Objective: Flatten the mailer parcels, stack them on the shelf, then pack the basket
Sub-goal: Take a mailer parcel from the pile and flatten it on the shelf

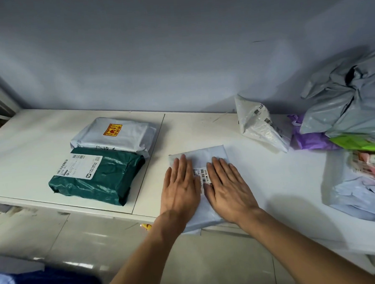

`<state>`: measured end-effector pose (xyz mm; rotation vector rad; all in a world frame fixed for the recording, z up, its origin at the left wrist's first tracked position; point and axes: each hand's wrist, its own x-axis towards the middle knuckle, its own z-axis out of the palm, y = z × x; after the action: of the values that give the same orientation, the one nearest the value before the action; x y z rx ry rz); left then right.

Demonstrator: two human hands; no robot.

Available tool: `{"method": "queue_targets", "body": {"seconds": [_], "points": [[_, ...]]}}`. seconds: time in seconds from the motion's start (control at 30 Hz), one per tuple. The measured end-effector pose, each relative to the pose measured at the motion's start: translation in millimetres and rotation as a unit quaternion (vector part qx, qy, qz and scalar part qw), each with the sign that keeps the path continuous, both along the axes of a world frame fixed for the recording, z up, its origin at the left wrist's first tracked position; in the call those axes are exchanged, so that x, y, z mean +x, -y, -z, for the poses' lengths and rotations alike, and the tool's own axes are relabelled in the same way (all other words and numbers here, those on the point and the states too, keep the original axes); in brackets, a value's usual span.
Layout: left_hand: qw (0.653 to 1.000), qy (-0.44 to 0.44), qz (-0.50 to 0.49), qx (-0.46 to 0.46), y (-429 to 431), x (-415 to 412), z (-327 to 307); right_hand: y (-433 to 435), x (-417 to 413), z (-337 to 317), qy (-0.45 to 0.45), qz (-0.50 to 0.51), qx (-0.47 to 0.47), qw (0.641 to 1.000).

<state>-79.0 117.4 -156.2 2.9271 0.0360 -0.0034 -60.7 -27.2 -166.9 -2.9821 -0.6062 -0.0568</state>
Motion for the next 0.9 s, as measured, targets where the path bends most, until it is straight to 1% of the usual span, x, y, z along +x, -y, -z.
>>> {"method": "queue_targets", "body": {"seconds": [0.07, 0.17, 0.33, 0.43, 0.57, 0.63, 0.67, 0.7, 0.77, 0.8, 0.83, 0.87, 0.9], "points": [[1.000, -0.003, 0.019, 0.024, 5, -10, 6, -2, 0, 1, 0.001, 0.003, 0.004, 1.000], [0.999, -0.001, 0.019, 0.047, 2, -11, 13, -8, 2, -2, 0.004, 0.000, 0.009, 1.000], [0.998, -0.001, 0.022, 0.051, 4, -8, 18, -10, 7, -1, 0.012, 0.000, 0.017, 1.000], [0.998, -0.011, 0.025, 0.048, 3, -7, 18, -9, 9, 7, 0.009, -0.020, 0.008, 1.000], [0.998, -0.031, 0.026, 0.044, 1, -4, 16, -10, 13, 8, -0.015, -0.026, 0.005, 1.000], [0.999, -0.046, 0.022, 0.010, -2, 0, 16, -10, 14, 4, -0.022, -0.025, 0.008, 0.999], [0.998, -0.057, 0.021, -0.027, -4, 3, 13, -8, 14, 3, -0.033, -0.028, 0.010, 0.999], [0.995, -0.058, 0.016, -0.077, -6, 7, 8, -6, 16, 2, -0.038, -0.036, 0.013, 0.999], [0.981, -0.020, -0.001, -0.192, -11, 10, -3, -3, 20, -2, -0.050, -0.056, 0.037, 0.997], [0.971, 0.001, -0.024, -0.239, -13, 10, -7, -2, 23, -6, -0.053, -0.060, 0.061, 0.995], [0.964, 0.011, -0.062, -0.259, -15, 9, -10, -2, 26, -8, -0.054, -0.059, 0.091, 0.993], [0.960, 0.013, -0.106, -0.258, -18, 7, -11, -2, 27, -11, -0.053, -0.048, 0.125, 0.990], [0.955, -0.005, -0.155, -0.252, -19, 6, -11, -1, 28, -12, -0.049, -0.022, 0.165, 0.985]]}}
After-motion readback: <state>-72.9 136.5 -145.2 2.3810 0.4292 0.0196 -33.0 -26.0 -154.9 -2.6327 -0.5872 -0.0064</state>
